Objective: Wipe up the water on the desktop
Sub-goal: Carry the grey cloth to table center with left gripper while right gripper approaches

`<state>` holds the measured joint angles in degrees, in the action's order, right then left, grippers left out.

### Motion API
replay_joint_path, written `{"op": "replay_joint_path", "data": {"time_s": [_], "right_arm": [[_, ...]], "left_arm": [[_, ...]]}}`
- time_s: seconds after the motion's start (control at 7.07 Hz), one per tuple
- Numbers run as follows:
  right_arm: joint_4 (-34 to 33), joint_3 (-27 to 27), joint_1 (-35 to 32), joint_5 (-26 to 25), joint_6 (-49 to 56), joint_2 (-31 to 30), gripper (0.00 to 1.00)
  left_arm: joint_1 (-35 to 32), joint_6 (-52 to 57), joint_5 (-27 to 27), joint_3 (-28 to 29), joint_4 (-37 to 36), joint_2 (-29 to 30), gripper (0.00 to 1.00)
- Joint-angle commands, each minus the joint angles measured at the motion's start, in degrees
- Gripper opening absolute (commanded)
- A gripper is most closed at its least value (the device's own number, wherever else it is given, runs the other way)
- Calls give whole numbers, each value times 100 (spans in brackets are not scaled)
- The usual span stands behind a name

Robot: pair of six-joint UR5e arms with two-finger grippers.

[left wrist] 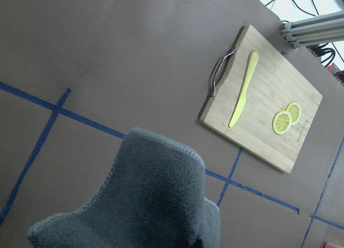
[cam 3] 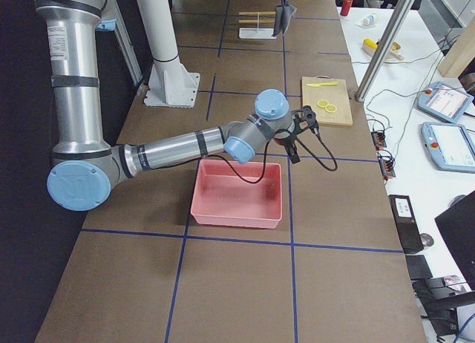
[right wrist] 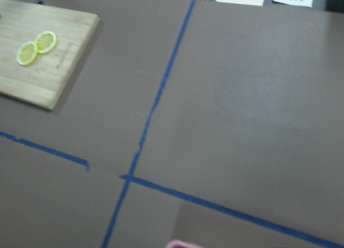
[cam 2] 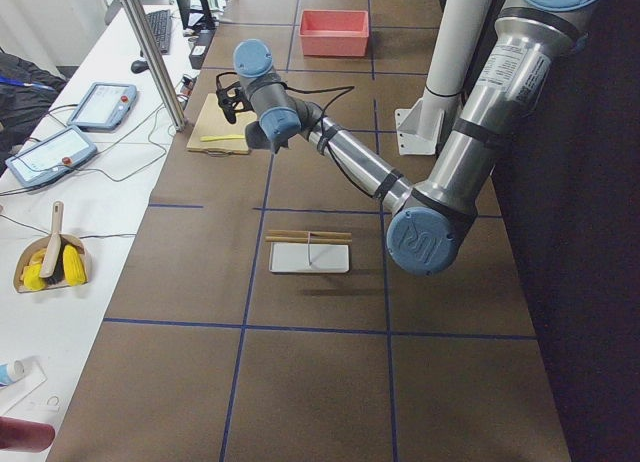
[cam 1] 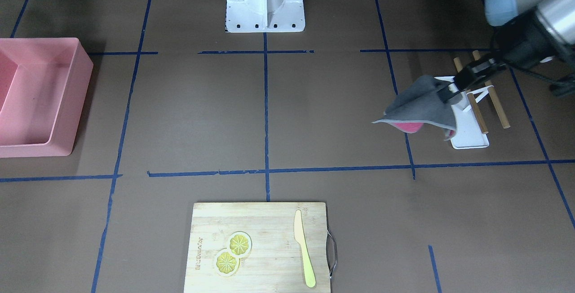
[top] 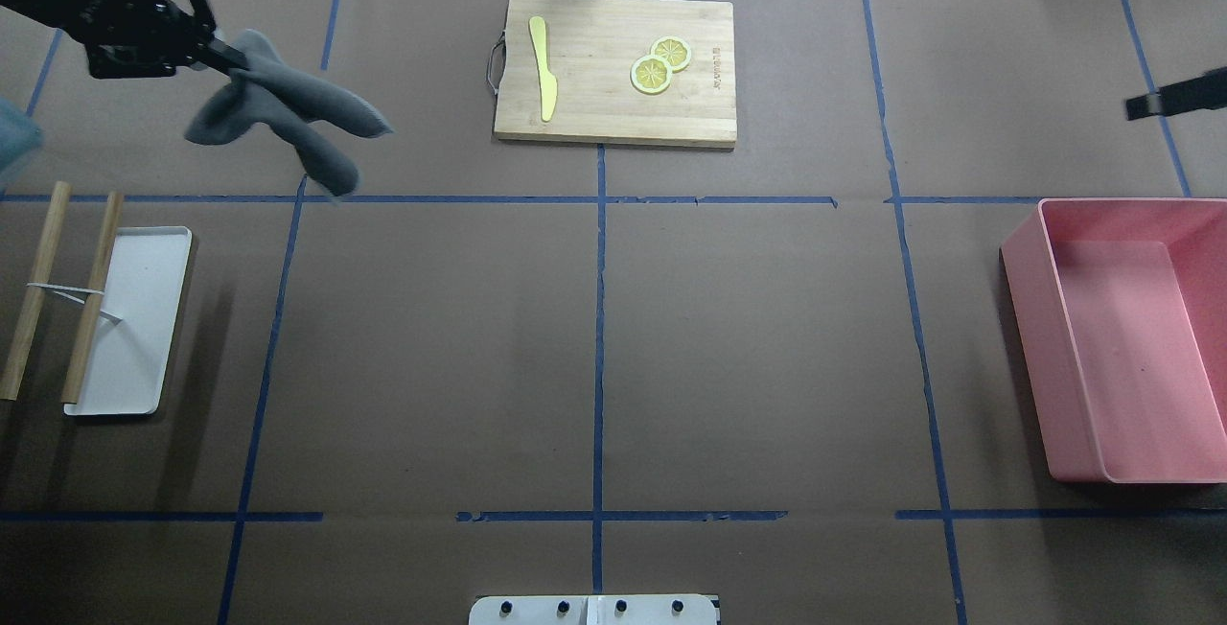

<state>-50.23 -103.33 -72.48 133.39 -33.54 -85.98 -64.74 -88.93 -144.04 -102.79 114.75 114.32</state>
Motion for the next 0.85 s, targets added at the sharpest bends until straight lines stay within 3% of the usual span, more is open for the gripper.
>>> {"op": "replay_joint_path", "data": {"time_s": [0.0,0.28,0.42,0.71], "right_arm": [[479,-369,1099,-784,-627,571,100],[462,-538,2153,-1567,-619,1202,99],[435,-539,2890,-2354,-601,1554,99],[348,-556,3842,-3299,-540,1742,99]], "left_arm": [[854,-273,768,22,30,361,2],[1243,-291,956,162,56,687,2],[1375,-283,956,258,196,827,2],[1621,-256,956,373,250,1109,2]]}}
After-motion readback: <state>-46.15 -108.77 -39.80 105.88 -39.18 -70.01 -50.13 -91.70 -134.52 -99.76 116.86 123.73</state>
